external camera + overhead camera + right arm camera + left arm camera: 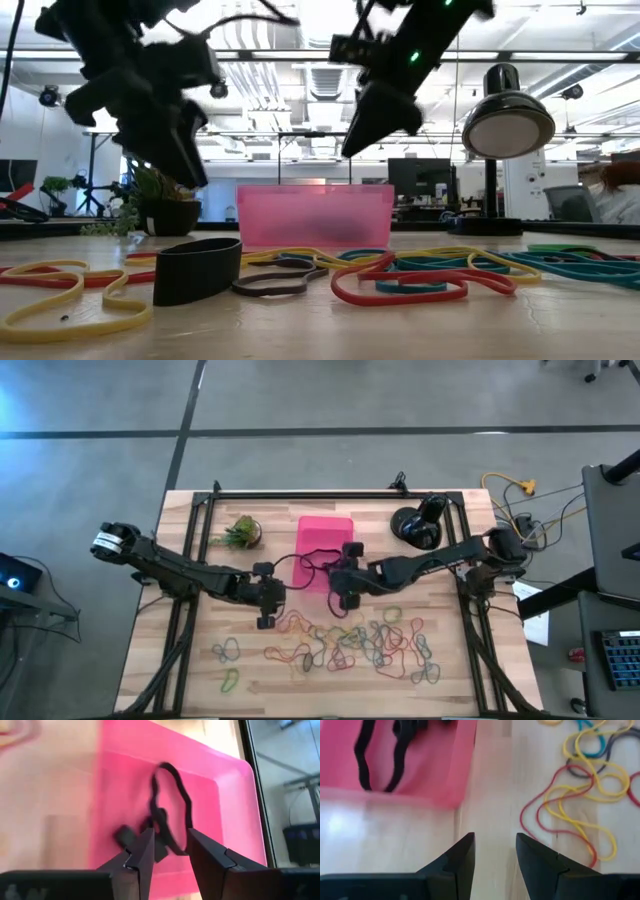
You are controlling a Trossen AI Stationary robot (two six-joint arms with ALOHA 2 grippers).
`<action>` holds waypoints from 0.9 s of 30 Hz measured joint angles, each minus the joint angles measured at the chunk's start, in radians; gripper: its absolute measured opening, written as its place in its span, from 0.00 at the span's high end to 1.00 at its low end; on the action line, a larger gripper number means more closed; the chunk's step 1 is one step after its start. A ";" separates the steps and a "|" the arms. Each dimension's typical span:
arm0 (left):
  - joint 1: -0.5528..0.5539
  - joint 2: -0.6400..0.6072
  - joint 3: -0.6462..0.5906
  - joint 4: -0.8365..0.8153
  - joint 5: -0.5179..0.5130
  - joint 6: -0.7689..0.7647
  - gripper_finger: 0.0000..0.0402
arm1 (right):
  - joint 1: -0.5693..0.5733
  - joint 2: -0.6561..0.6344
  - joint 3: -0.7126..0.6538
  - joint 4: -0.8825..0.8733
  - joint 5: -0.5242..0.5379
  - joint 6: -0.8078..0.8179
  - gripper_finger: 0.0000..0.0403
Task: Pick and place rubber bands into bin
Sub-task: Put the blue rubber bands into the pink bin
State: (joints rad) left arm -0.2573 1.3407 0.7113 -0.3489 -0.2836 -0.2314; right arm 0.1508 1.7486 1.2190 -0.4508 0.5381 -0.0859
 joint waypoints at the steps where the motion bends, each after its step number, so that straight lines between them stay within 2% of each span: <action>1: 0.000 0.000 -0.007 0.000 0.010 -0.008 0.68 | 0.019 -0.014 0.000 -0.011 0.000 0.002 0.73; 7: -0.013 0.000 -0.040 0.080 0.070 -0.020 0.68 | 0.145 -0.092 0.000 -0.107 0.000 0.091 0.75; 12: -0.045 0.000 -0.065 0.068 0.226 -0.048 0.68 | 0.237 -0.121 0.000 -0.152 0.000 0.185 0.77; 15: -0.079 0.000 -0.063 -0.012 0.285 -0.124 0.68 | 0.285 -0.124 0.000 -0.169 0.000 0.201 0.77; 21: -0.166 0.000 -0.035 -0.220 0.333 -0.327 0.68 | 0.354 -0.124 -0.001 -0.170 0.000 0.202 0.79; 24: -0.219 0.000 -0.033 -0.269 0.381 -0.447 0.68 | 0.369 -0.124 -0.005 -0.167 0.000 0.226 0.80; 27: -0.281 0.000 -0.033 -0.299 0.384 -0.565 0.68 | 0.375 -0.123 -0.010 -0.167 0.000 0.256 0.80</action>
State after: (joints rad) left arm -0.5385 1.3407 0.6780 -0.6481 0.1005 -0.7965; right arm 0.5262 1.6253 1.2091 -0.6174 0.5385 0.1696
